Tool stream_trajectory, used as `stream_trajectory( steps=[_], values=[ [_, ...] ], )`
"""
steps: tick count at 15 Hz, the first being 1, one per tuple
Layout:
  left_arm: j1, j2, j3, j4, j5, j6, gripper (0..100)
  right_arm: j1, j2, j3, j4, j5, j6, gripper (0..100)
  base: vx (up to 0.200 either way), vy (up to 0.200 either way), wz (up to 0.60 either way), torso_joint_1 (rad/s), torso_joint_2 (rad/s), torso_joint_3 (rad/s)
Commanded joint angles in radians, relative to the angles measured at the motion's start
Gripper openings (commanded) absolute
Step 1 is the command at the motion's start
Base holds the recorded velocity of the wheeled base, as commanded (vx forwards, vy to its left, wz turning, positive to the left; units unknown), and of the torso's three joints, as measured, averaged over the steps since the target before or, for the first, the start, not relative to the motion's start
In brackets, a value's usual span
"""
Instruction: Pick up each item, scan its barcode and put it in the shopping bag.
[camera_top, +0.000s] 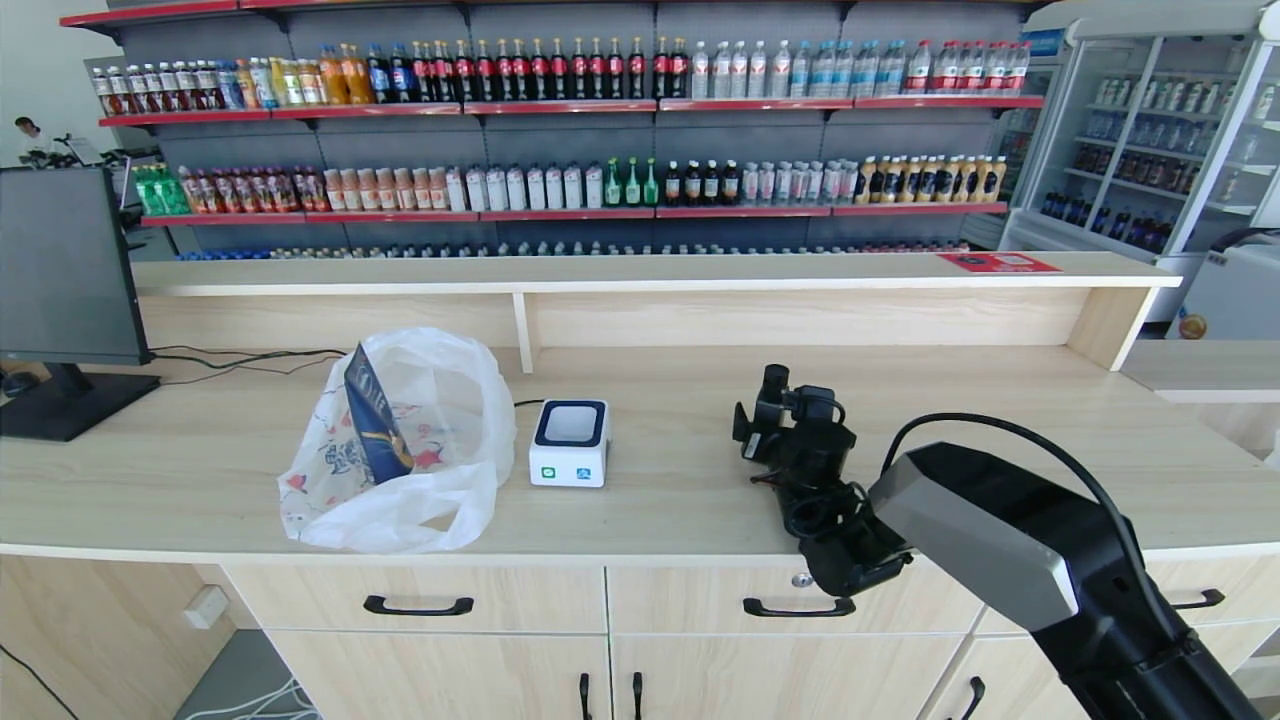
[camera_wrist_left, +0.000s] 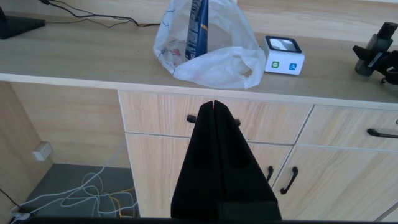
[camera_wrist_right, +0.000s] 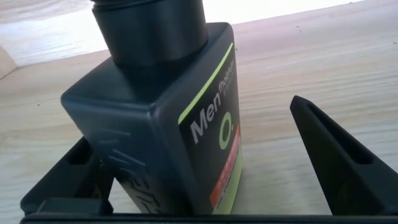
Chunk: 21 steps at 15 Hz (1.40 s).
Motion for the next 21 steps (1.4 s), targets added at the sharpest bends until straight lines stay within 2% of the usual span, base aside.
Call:
stream_trajectory(
  steps=[1,9,10,21],
  values=[
    [0.0,0.0,0.0,0.0,0.0,-0.001,0,-0.005,0.008,-0.009,-0.002,0.0,0.0,100,0.0,0.0,0.0,0.0,0.0,0.0],
    [0.001,0.0,0.0,0.0,0.0,0.001,0,-0.01,0.02,-0.03,-0.002,0.0,0.0,100,0.0,0.0,0.0,0.0,0.0,0.0],
    [0.0,0.0,0.0,0.0,0.0,0.001,0,-0.008,0.02,-0.03,-0.003,0.0,-0.002,0,0.0,0.0,0.0,0.0,0.0,0.0],
    [0.0,0.0,0.0,0.0,0.0,-0.001,0,-0.01,0.008,-0.03,-0.019,0.006,-0.003,0,0.0,0.0,0.0,0.0,0.0,0.0]
  ],
)
